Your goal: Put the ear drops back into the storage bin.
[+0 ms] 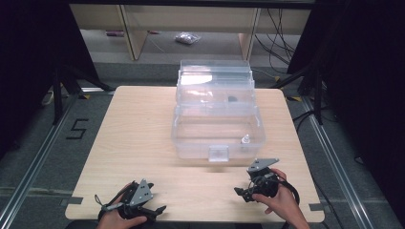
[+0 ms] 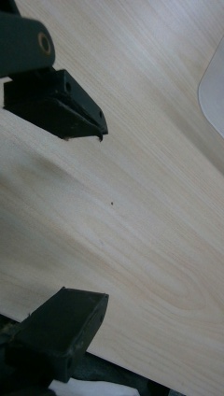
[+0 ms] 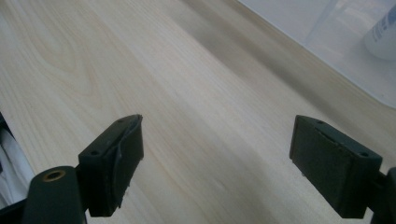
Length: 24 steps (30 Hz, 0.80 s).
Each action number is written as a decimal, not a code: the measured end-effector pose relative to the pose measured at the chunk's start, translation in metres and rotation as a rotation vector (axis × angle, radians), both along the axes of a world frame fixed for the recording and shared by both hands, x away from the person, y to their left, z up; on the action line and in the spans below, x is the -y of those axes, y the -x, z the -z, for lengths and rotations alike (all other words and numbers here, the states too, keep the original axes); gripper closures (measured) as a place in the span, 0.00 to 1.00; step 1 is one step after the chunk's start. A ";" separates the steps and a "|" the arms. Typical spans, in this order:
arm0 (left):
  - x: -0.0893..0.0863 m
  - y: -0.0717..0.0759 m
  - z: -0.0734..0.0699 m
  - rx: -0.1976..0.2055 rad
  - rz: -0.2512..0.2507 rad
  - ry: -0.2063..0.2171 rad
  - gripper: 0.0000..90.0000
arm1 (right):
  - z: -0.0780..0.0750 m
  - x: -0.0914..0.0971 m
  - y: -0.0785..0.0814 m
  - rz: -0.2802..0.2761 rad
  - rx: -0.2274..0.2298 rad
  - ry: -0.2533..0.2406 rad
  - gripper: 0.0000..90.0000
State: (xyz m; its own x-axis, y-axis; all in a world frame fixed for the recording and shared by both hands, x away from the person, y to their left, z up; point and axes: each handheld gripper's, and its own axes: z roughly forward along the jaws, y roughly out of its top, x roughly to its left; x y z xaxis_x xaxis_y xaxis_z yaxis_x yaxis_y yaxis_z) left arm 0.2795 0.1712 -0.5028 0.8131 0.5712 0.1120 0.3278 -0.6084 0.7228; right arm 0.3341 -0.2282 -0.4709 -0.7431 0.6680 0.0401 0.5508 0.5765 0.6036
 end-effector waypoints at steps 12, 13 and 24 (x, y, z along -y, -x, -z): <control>0.000 0.000 0.000 0.003 -0.002 -0.005 0.17 | 0.008 0.007 0.012 0.005 0.008 0.003 0.20; 0.000 0.000 0.000 0.004 0.001 -0.014 0.17 | 0.010 0.006 0.012 -0.001 0.014 -0.024 0.20; 0.000 0.000 0.000 0.004 -0.001 -0.014 0.17 | 0.012 0.015 0.025 0.025 0.000 -0.004 0.20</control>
